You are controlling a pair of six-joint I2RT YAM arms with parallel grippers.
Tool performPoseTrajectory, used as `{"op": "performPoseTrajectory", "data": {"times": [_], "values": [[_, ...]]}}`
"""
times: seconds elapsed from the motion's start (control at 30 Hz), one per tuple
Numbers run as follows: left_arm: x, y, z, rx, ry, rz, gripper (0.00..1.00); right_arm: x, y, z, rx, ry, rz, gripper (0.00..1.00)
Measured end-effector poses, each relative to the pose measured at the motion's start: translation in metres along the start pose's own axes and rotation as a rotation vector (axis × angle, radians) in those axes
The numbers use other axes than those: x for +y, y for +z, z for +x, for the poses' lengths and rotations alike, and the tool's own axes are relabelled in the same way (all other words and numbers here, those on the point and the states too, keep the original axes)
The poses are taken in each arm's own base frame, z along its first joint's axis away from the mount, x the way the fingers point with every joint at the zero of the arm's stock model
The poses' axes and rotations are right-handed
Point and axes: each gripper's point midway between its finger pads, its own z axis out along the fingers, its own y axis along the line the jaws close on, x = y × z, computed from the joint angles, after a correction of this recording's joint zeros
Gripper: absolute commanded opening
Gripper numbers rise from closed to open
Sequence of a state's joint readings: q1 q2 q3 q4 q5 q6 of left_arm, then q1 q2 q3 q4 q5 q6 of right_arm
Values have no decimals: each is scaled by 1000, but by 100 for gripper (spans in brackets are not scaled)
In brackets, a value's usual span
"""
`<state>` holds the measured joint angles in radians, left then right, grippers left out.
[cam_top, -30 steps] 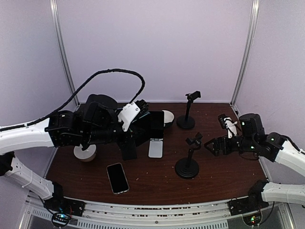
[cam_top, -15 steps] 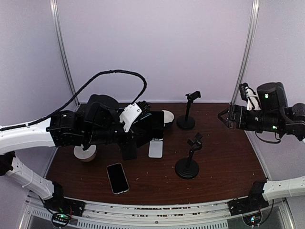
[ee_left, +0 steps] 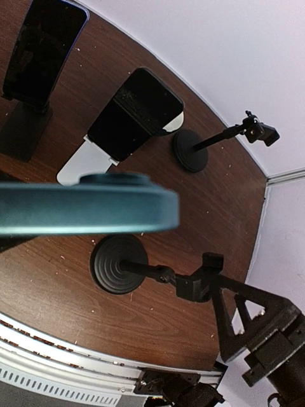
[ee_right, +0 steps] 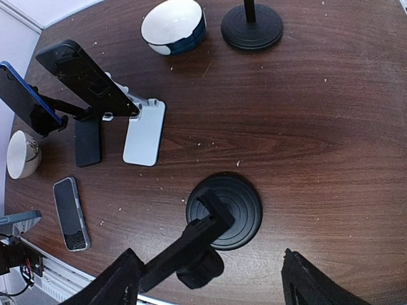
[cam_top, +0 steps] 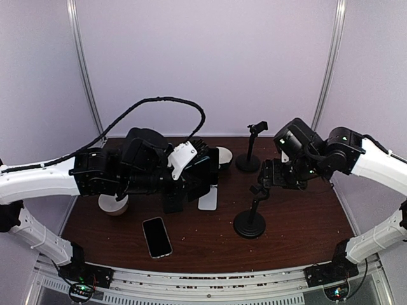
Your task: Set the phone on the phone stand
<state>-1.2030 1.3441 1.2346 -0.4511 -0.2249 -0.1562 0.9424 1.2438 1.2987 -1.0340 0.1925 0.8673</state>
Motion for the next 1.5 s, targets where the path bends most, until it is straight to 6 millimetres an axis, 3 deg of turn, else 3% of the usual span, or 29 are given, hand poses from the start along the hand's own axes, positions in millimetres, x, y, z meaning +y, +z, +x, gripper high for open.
{"op": "performPoseTrajectory", "data": {"times": [0.13,0.43,0.63,0.83,0.93,1.07,1.3,1.5], "values": [[-3,1,1,3,3,10,0,7,16,5,33,-8,10,76],[-4,1,1,3,2,13,0,0,35,0,31,32,20,63],[-4,1,1,3,2,13,0,11,41,-2,36,29,-24,34],[-4,1,1,3,3,13,0,28,47,3,82,-37,-101,22],[-4,-1,3,2,5,17,0,37,44,7,110,-134,-154,17],[-9,-9,6,-5,39,55,0,57,35,21,192,-371,-270,19],[-35,-24,4,-37,144,225,0,92,25,57,358,-789,-492,21],[-55,-30,7,-45,218,339,0,125,20,76,390,-1034,-623,24]]}}
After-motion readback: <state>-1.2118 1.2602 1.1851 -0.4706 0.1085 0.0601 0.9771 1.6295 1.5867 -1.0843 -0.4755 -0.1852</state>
